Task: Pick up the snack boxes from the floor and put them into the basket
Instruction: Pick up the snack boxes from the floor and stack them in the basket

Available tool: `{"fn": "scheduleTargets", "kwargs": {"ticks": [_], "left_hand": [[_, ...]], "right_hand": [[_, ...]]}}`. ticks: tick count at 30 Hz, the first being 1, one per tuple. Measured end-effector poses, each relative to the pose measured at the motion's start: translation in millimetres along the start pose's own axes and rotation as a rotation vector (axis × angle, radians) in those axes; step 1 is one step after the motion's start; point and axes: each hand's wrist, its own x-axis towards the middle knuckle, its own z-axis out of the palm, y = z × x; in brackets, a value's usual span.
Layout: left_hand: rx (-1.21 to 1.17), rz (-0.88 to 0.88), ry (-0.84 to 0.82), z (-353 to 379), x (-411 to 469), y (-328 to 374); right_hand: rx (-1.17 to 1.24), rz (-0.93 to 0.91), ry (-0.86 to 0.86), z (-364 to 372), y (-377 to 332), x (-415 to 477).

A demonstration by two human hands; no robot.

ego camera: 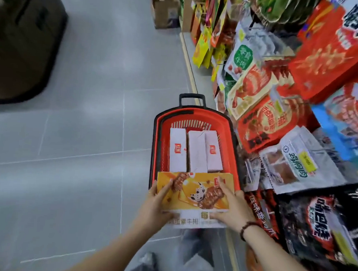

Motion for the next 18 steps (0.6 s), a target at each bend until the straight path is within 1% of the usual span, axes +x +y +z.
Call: {"fn": "scheduleTargets", "kwargs": {"ticks": [3, 5, 10, 14, 18], "left_hand": [[-0.001, -0.107, -0.029, 20.3, 38.1, -3.1], [-0.033, -0.169, -0.049, 35.1, 61.9, -11.1], [-0.047, -0.276, -0.078, 70.3, 105.4, -30.9], [-0.038, -0.303, -0.125, 91.4, 118.0, -43.3], [-0.014, -0.263, -0.118, 97.7, 118.4, -54.8]], "right_hand": [[-0.033, -0.023, -0.048, -2.7, 16.9, 52.6], [-0.067, -0.015, -0.111, 1.1, 29.2, 84.9], [-0.11, 0.01, -0.222, 19.8, 54.3, 145.2], [-0.17, 0.023, -0.267, 37.4, 69.7, 161.2], [-0.17, 0.0, -0.258, 46.3, 83.0, 166.6]]}}
